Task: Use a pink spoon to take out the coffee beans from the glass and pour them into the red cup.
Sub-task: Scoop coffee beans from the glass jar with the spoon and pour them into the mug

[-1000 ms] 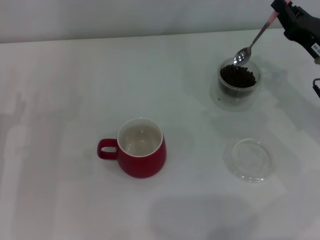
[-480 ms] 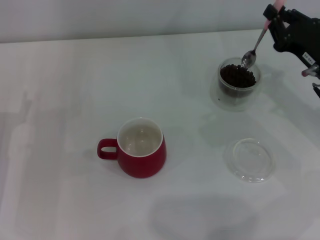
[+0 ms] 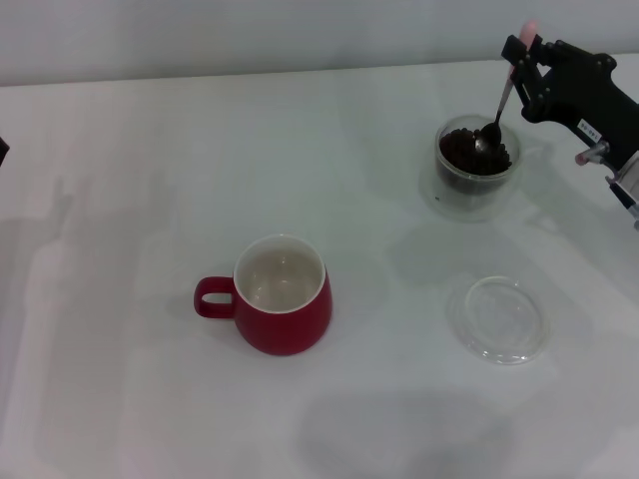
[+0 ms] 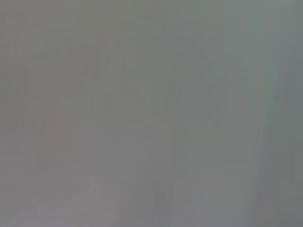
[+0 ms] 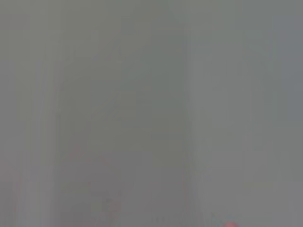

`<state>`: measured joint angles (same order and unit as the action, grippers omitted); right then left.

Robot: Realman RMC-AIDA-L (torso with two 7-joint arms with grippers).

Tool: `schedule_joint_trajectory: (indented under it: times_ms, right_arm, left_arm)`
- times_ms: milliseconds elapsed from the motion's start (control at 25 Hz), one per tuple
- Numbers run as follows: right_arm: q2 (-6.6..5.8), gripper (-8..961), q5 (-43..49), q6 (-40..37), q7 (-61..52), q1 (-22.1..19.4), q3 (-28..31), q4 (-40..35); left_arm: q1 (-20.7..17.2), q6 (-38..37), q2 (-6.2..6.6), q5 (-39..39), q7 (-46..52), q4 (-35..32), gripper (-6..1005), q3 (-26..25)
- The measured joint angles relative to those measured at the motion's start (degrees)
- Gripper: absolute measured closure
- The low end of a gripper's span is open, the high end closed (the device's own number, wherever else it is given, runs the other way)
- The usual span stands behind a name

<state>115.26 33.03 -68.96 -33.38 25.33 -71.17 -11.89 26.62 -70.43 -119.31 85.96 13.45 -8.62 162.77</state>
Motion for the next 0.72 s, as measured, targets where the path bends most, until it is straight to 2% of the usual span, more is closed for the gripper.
schedule_joint_trajectory:
  times_ms: [240, 720]
  right_arm:
    - [0.09, 765, -0.28, 1.68, -1.84, 0.09, -0.15, 1.07]
    - [0.13, 757, -2.78, 4.25, -14.61, 0.07, 0.26, 1.47]
  left_arm:
    - [0.32, 0.03, 0.11, -0.01, 0.0, 0.09, 108, -0.01]
    - [0.14, 0.0, 0.13, 0.34, 0.0, 0.51, 108, -0.43]
